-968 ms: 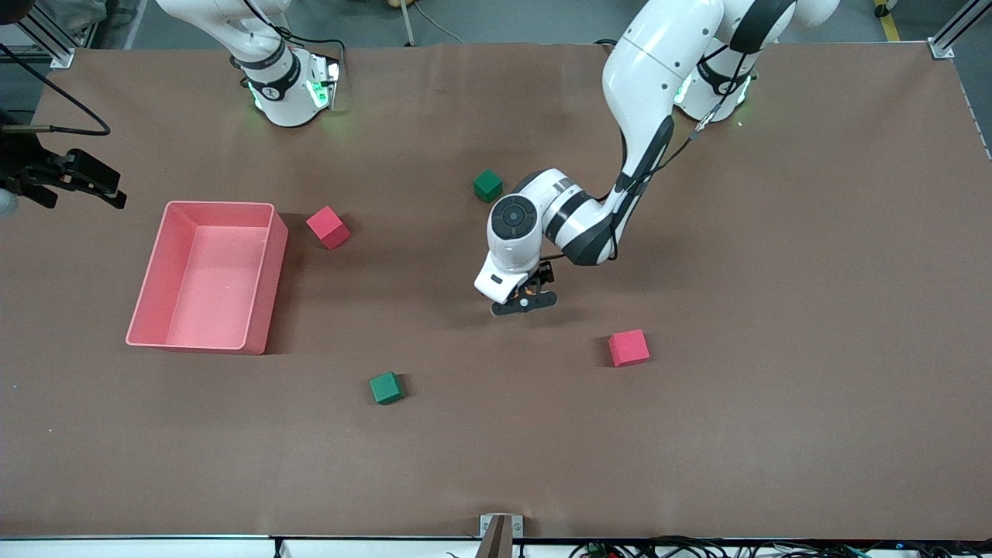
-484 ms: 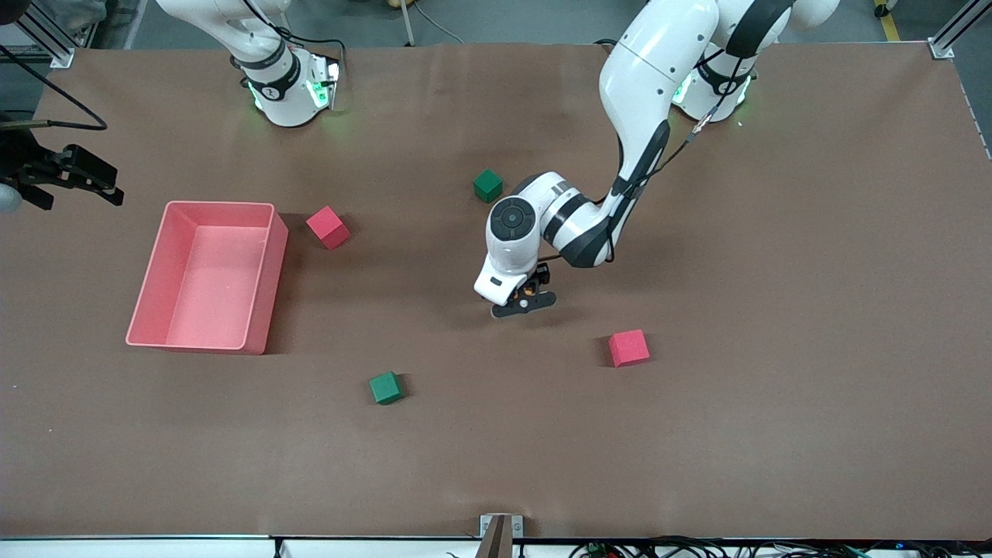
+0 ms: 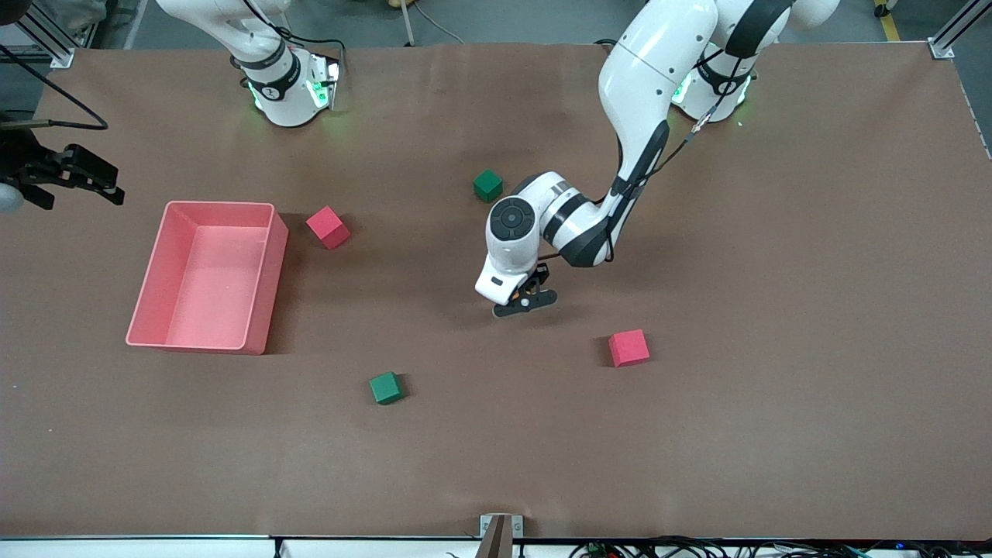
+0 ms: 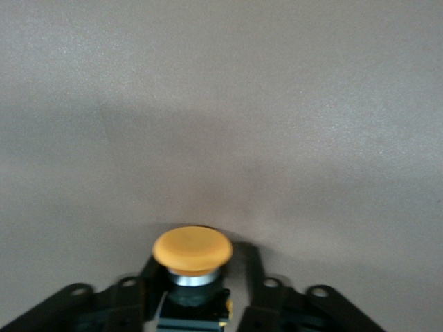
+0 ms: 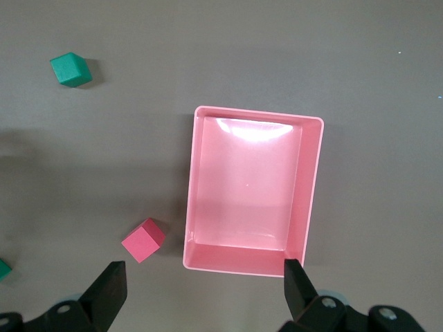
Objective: Place and upright button with both arms
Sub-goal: 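Lift the button with the left gripper and carry it aside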
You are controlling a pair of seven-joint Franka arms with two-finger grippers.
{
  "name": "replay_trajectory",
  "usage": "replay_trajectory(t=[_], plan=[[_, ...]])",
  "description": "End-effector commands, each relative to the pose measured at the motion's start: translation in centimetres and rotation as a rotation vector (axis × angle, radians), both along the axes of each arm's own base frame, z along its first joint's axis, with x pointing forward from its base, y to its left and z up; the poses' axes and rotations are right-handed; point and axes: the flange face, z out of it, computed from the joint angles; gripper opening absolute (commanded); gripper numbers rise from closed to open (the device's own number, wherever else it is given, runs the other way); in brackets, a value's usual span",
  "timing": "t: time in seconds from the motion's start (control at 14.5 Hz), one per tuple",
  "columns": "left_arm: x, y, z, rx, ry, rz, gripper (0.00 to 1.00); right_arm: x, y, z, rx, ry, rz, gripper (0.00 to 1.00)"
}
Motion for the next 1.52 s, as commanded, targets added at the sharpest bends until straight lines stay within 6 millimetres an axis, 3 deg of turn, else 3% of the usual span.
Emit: replay_trajectory(t=[0.0,0.07,0.14,0.41,0.69,0.9,1.04,1.31,1.45], plan=[[0.0,-0.1,0.5,0.013,-0.019,0.005,0.16,-1.0,-0.1,0.0,0.004,-0.003,0.013,1.0],[0.3,0.1,0.5,0.013,-0.021,0.01,0.03,-1.0,-0.1,0.0,0.003,-0.006,0.013,1.0],[0.5,0.3,0.7,0.015,-0.021,0.016,0.0,-1.0,-0.1,0.0,0.004,-0.003,0.013,1.0],[2.0,2.4,4.0,0.065,-0.016,0.133,0.0,-1.0,0.0,-0.1,0.003,-0.002,0.015,1.0],[3.1,5.0,9.2,0.117,0.009,0.248,0.0,-0.9,0.5,-0.2,0.003,0.001,0.022,1.0],[4.9,8.7,12.4,0.119,0.006,0.365,0.0,-0.9,0.9,-0.2,0.003,0.005,0.028,1.0],[6.3,12.8,14.1,0.138,0.023,0.455,0.0,-0.9,1.0,-0.3,0.003,0.005,0.028,1.0],[8.1,20.4,15.2,0.259,0.067,0.576,0.0,-0.8,1.9,-0.3,0.002,0.005,0.039,1.0],[8.9,23.1,14.9,0.313,0.059,0.677,0.0,-0.8,2.1,-0.3,0.004,0.005,0.041,1.0]])
